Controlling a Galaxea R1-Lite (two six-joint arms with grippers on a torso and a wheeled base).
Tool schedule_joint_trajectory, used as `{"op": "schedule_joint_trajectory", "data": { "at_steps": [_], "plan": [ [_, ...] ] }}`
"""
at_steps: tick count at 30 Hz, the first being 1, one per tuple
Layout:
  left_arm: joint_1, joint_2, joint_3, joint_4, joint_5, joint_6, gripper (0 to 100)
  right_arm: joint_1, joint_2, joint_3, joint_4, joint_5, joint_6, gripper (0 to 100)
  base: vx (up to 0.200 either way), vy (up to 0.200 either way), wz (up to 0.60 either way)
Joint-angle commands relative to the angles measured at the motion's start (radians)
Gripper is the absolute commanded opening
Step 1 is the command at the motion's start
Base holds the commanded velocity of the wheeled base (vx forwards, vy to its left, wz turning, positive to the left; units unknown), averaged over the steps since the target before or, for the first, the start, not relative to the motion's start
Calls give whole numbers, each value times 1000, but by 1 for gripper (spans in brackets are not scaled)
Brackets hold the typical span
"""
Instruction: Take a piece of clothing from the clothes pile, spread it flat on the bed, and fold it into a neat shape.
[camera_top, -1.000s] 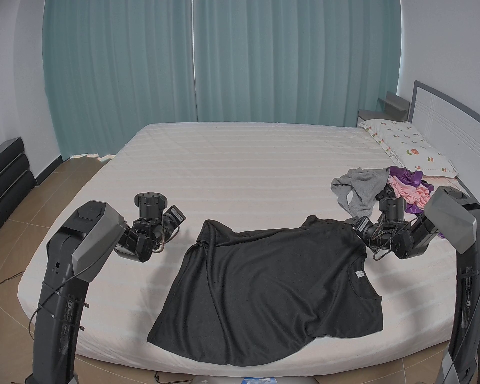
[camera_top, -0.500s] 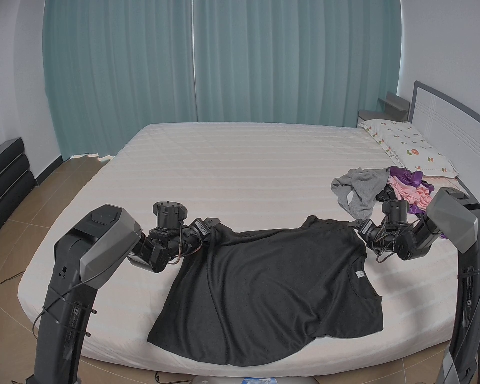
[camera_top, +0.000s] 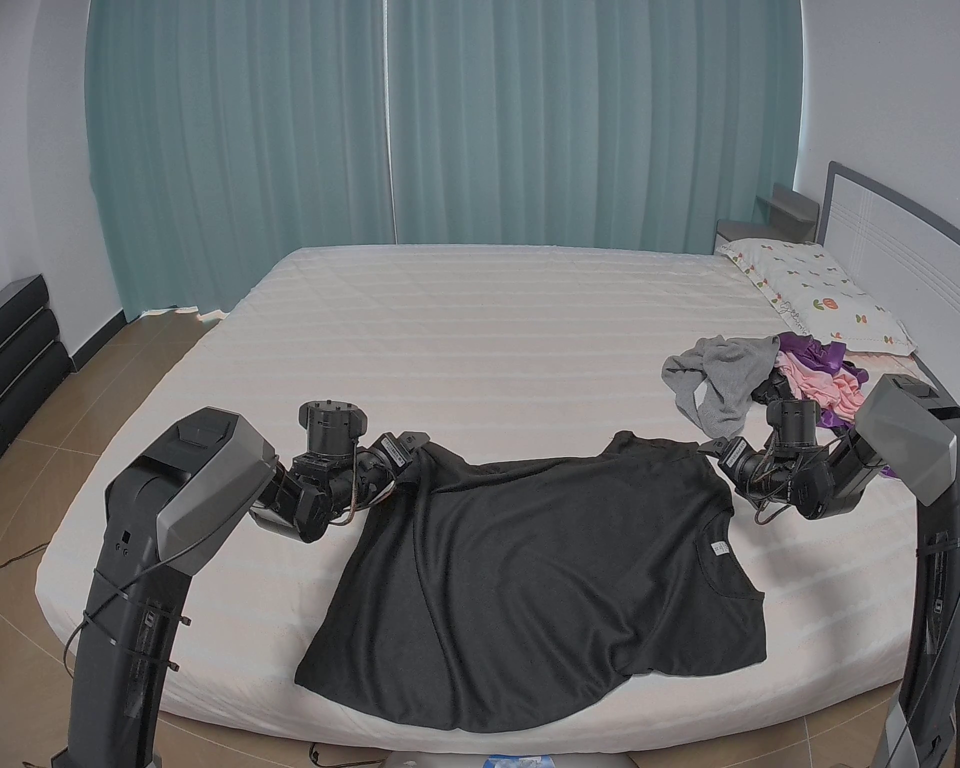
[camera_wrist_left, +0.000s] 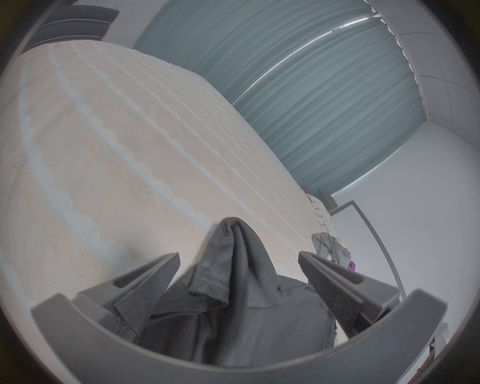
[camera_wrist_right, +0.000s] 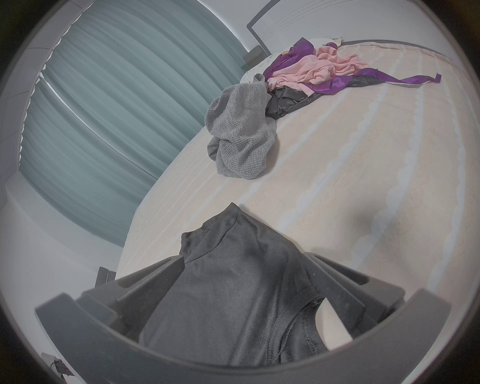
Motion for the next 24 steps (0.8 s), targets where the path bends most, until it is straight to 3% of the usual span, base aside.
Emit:
{"op": "schedule_joint_trajectory", "data": {
  "at_steps": [1,13,14,18,24],
  "plan": [
    [-6,3,1,3,2,4,100,0,2,-5,0,0,1,100,0,0,0],
    [-20,65,-62,62,0,52,100,3,9,-12,0,0,-2,100,0,0,0],
    [-20,66,-68,67,2,50,0,3,12,-12,0,0,-2,100,0,0,0],
    [-19,66,-73,65,14,49,0,3,23,-15,4,-1,-18,100,0,0,0],
    [9,54,-111,50,120,44,0,3,48,-64,19,0,-39,100,0,0,0]
  ]
}}
